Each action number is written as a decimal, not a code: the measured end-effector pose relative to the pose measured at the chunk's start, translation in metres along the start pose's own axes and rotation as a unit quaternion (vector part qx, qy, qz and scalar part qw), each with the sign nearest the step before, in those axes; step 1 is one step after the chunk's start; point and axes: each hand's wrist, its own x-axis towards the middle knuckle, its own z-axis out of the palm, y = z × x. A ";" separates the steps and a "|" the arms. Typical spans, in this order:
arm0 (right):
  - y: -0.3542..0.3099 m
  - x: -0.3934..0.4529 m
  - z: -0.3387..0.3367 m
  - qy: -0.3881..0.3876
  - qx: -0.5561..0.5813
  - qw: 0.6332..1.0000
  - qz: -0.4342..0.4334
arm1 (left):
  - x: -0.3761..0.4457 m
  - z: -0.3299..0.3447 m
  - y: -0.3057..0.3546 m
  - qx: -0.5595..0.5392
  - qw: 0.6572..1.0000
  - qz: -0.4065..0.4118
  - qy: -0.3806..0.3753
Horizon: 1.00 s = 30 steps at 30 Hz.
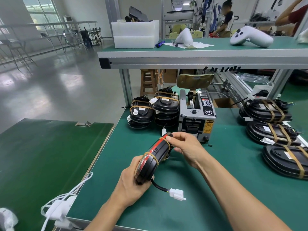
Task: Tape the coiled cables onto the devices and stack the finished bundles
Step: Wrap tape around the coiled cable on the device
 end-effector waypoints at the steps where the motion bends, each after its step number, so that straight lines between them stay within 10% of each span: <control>1: 0.001 -0.003 0.001 -0.008 -0.003 1.000 -0.005 | 0.000 0.000 -0.001 -0.002 1.000 -0.004 -0.001; 9: 0.008 -0.015 0.004 -0.053 -0.021 0.997 -0.057 | 0.002 0.001 -0.001 0.004 1.000 -0.016 -0.008; 19: 0.017 -0.042 0.021 0.080 -0.122 0.982 -0.116 | 0.002 0.005 0.013 0.007 0.999 -0.025 0.022; 30: 0.022 -0.056 0.033 0.111 -0.151 0.975 -0.119 | -0.018 -0.035 0.031 0.102 0.986 -0.044 -0.123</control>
